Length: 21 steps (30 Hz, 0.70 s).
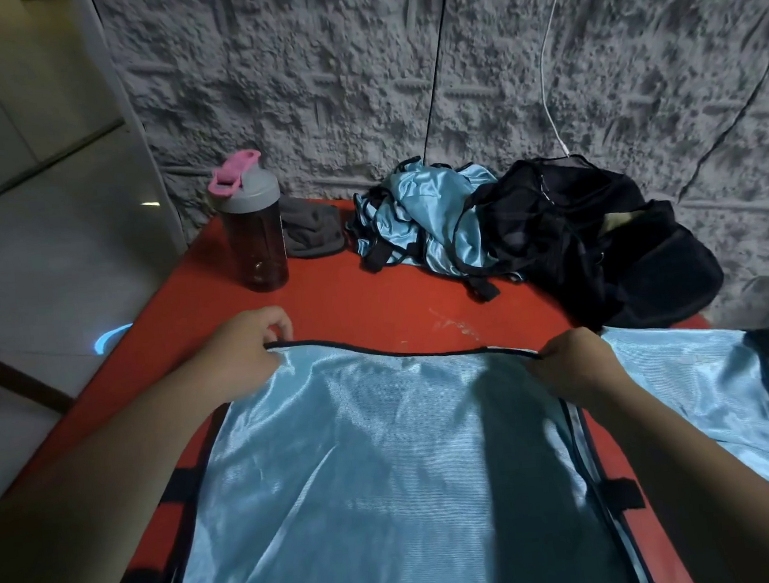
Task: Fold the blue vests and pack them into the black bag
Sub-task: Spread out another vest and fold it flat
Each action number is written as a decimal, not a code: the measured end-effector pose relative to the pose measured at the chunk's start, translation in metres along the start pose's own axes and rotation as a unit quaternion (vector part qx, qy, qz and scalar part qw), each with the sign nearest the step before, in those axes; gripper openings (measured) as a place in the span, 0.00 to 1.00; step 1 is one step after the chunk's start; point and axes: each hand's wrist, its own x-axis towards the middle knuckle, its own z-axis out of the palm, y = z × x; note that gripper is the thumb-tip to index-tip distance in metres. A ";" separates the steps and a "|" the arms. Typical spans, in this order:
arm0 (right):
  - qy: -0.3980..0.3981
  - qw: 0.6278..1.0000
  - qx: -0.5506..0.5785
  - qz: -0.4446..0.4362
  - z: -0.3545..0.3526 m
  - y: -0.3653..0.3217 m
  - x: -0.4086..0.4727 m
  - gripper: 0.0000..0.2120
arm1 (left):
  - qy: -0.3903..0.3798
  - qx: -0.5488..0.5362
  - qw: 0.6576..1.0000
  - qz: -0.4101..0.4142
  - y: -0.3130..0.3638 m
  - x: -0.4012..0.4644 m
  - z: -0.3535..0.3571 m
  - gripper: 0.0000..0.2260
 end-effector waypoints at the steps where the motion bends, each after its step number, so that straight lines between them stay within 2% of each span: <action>1: 0.002 1.000 -0.003 0.007 0.000 0.001 0.000 0.14 | -0.005 -0.003 1.000 0.005 0.000 0.000 0.000 0.14; 4: 0.002 1.000 -0.002 0.011 0.002 0.001 0.001 0.14 | -0.003 -0.002 1.000 0.012 -0.001 0.000 0.000 0.17; 9: -0.011 1.000 0.016 0.007 0.002 -0.003 0.002 0.14 | 0.012 0.003 1.000 0.027 0.006 -0.003 0.004 0.08; 13: -0.019 1.000 0.005 0.013 0.000 -0.004 0.003 0.17 | 0.003 0.003 1.000 0.029 0.004 -0.002 0.006 0.08; 18: -0.014 0.999 0.011 0.049 0.002 0.002 0.007 0.10 | -0.024 0.037 0.999 0.020 0.003 -0.001 0.008 0.09; 21: -0.004 0.998 0.013 0.055 0.001 0.002 0.007 0.09 | -0.013 0.068 0.998 0.013 0.004 0.000 0.006 0.09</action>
